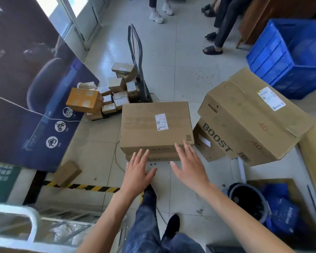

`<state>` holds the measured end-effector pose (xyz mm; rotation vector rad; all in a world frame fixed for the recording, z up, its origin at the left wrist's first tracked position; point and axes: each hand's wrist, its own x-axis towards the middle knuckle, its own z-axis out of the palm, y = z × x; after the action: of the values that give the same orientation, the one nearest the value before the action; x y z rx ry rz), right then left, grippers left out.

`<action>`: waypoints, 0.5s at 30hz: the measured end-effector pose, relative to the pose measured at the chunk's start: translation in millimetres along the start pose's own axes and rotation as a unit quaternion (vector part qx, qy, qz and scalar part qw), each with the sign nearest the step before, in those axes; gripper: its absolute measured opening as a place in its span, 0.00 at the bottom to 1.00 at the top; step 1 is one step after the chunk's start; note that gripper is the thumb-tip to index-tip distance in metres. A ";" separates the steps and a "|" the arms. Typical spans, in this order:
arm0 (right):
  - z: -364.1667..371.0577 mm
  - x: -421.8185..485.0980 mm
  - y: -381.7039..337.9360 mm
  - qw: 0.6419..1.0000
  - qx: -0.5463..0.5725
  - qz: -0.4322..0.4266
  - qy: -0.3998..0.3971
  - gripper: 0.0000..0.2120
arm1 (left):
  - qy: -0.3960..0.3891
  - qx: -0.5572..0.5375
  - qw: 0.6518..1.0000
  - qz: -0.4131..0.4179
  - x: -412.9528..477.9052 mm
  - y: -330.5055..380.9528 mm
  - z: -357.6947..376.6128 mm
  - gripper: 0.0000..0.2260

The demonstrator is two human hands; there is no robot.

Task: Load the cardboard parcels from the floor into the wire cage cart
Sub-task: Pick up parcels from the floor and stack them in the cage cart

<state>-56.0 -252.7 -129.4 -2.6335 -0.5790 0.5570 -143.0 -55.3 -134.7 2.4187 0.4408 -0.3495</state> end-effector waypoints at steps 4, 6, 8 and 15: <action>3.9 59.1 -0.5 1.000 -0.022 0.010 -0.010 0.34 | -0.012 0.009 1.000 -0.011 60.4 -19.4 -9.6 0.33; 7.8 88.8 1.3 0.999 -0.032 0.035 -0.024 0.34 | -0.029 0.018 0.999 -0.020 91.6 -31.8 -15.6 0.33; 15.1 115.5 4.0 0.997 -0.030 0.061 -0.036 0.34 | -0.039 0.010 0.999 -0.033 120.8 -47.0 -20.8 0.32; 51.0 192.8 27.0 0.989 -0.030 0.116 -0.084 0.34 | -0.075 -0.048 0.992 -0.093 214.6 -99.6 -22.2 0.32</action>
<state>90.5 -171.6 -241.0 -2.7473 -0.3422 0.8491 15.5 80.1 -248.7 2.2445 0.6030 -0.5746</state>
